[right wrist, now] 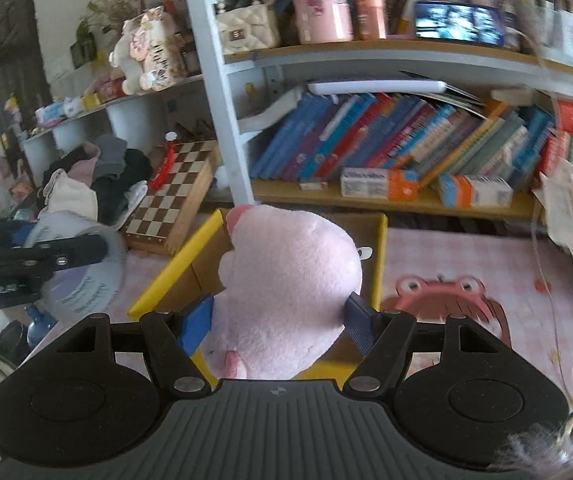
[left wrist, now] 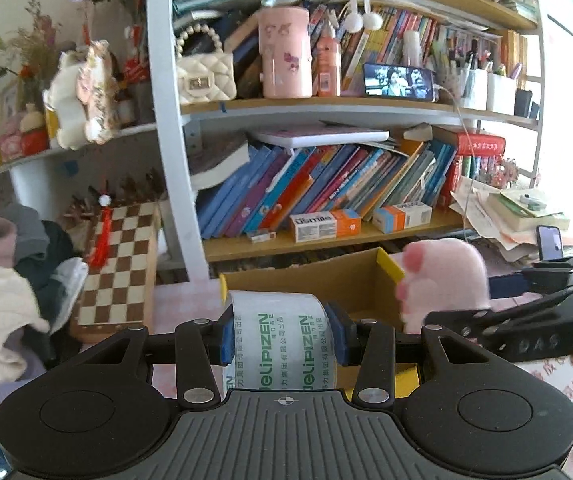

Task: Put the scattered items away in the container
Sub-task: 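Lower tape roll into yellow box and open left gripper while right gripper releases pig inside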

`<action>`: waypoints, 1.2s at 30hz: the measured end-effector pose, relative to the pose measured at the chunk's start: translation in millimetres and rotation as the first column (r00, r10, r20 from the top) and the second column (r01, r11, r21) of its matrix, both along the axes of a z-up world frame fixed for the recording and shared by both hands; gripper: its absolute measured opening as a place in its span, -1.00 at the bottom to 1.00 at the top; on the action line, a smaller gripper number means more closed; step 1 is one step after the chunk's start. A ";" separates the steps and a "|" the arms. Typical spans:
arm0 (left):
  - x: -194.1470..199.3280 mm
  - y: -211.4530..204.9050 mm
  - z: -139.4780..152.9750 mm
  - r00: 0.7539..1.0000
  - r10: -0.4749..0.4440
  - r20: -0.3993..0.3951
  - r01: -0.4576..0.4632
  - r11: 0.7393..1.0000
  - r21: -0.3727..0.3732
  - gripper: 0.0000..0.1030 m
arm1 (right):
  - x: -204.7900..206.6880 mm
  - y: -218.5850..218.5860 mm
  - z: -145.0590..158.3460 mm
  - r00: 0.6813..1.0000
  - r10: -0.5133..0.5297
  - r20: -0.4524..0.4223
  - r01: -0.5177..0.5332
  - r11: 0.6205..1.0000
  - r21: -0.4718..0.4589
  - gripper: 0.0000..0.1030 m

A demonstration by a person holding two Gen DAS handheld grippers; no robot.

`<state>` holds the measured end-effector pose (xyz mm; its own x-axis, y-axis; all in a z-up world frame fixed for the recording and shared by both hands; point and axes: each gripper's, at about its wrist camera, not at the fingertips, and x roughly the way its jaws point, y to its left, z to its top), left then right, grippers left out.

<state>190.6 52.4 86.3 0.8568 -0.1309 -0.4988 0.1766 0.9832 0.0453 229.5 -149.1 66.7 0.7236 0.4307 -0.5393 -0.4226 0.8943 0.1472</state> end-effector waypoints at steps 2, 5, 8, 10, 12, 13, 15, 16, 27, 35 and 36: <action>20.7 -0.5 -4.8 1.000 -0.001 -0.031 0.001 1.000 -0.013 -0.17 | 19.0 8.3 -2.6 0.999 0.042 0.002 -0.042 0.998 -0.037 0.32; 54.7 -4.8 -16.3 0.997 0.004 -0.081 -0.004 1.000 -0.001 -0.17 | 48.1 22.2 -9.5 0.995 0.101 -0.003 -0.101 0.989 -0.106 0.32; 81.4 -9.1 -29.7 0.992 -0.001 -0.130 0.004 1.000 0.020 -0.17 | 73.9 36.4 -19.9 0.986 0.166 -0.024 -0.167 0.969 -0.182 0.32; 98.6 -11.4 -40.0 0.986 -0.004 -0.167 0.008 1.000 0.025 -0.17 | 88.4 43.1 -29.4 0.979 0.200 -0.048 -0.206 0.952 -0.227 0.32; 116.3 -12.5 -51.6 0.976 -0.007 -0.215 0.011 1.000 0.019 -0.17 | 103.5 49.8 -40.1 0.970 0.232 -0.078 -0.244 0.930 -0.274 0.32; 124.8 -12.7 -57.9 0.971 -0.004 -0.239 0.009 1.000 0.020 -0.17 | 110.9 53.2 -45.9 0.965 0.244 -0.095 -0.262 0.918 -0.297 0.32; 139.9 -14.5 -69.0 0.961 -0.003 -0.278 0.014 0.999 0.037 -0.17 | 123.9 59.3 -57.8 0.955 0.266 -0.134 -0.297 0.892 -0.341 0.32; 147.5 -15.9 -74.5 0.955 -0.002 -0.297 0.017 0.999 0.049 -0.17 | 129.9 61.8 -63.8 0.949 0.276 -0.152 -0.313 0.878 -0.361 0.32; 193.3 -24.7 -113.3 0.913 0.010 -0.408 0.033 0.995 0.098 -0.16 | 171.8 76.5 -104.3 0.910 0.314 -0.270 -0.412 0.756 -0.509 0.34; 203.7 -26.0 -118.2 0.900 0.011 -0.436 0.036 0.994 0.100 -0.14 | 180.2 85.2 -113.8 0.905 0.323 -0.276 -0.425 0.710 -0.562 0.40; 203.6 -26.4 -118.0 0.900 0.011 -0.437 0.037 0.994 0.101 -0.12 | 180.2 86.1 -113.8 0.906 0.324 -0.272 -0.423 0.708 -0.566 0.43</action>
